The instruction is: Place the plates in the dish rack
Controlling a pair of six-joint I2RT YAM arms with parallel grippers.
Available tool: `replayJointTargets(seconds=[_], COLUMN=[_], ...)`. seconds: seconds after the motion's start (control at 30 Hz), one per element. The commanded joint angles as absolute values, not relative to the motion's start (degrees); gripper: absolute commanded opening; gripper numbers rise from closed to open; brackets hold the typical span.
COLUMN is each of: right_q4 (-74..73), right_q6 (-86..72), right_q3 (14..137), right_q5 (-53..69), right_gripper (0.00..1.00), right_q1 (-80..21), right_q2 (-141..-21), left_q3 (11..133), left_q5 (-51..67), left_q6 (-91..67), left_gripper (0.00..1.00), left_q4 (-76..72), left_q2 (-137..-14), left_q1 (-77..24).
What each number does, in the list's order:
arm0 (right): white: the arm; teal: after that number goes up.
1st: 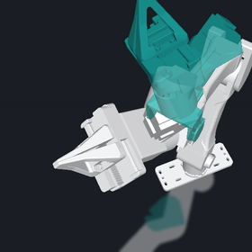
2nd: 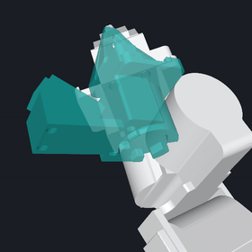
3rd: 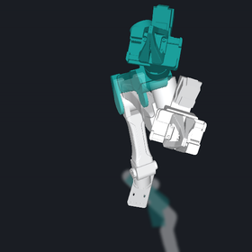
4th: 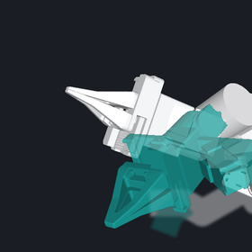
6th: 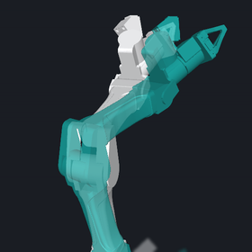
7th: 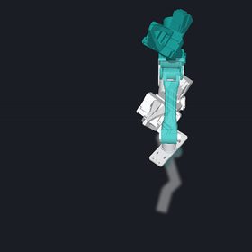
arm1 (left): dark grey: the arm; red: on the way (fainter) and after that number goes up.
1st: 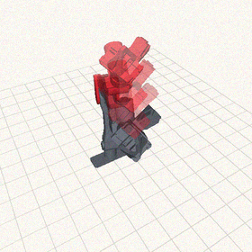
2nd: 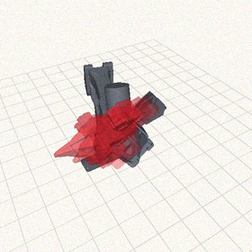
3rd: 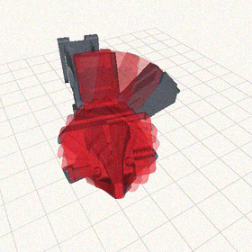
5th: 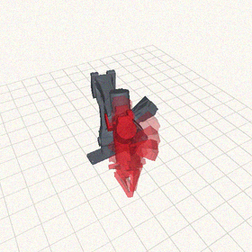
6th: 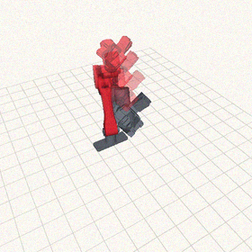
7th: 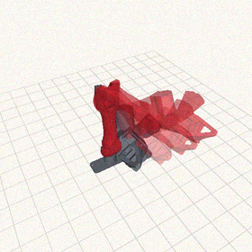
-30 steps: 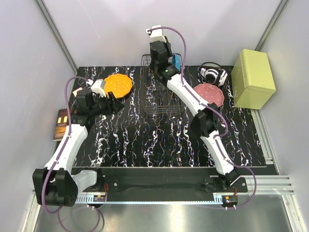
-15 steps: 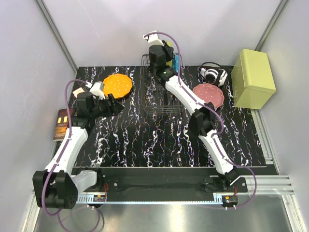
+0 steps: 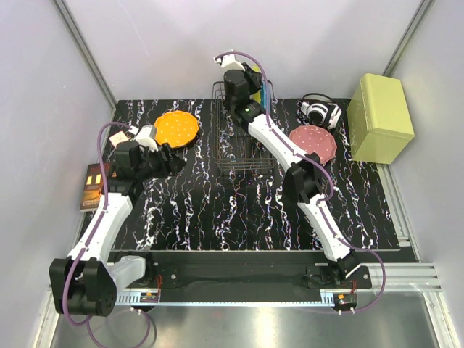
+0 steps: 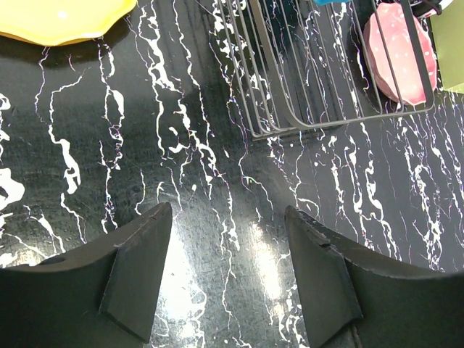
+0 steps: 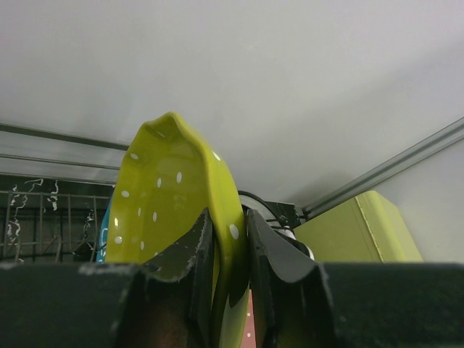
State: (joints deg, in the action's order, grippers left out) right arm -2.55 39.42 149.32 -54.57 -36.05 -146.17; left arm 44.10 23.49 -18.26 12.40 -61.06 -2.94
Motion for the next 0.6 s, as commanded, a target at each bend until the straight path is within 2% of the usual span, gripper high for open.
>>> replayJointTargets(seconds=[0.0,0.57], right_q4=[7.82,6.15], right_q6=[44.21,43.16], right_q3=[150.82,148.45], right_q5=[-55.90,-53.00], right_gripper=[0.00,0.00], right_q1=[-35.25,-35.16], right_q2=[-144.23,-146.51], left_q3=[43.77,43.15], left_q5=[23.38,23.12], left_q6=[-18.72,-18.54], left_gripper=[0.68,0.68], left_q4=[8.44,8.26], left_q2=[-60.03,-60.73], left_q1=[-2.64,-2.55])
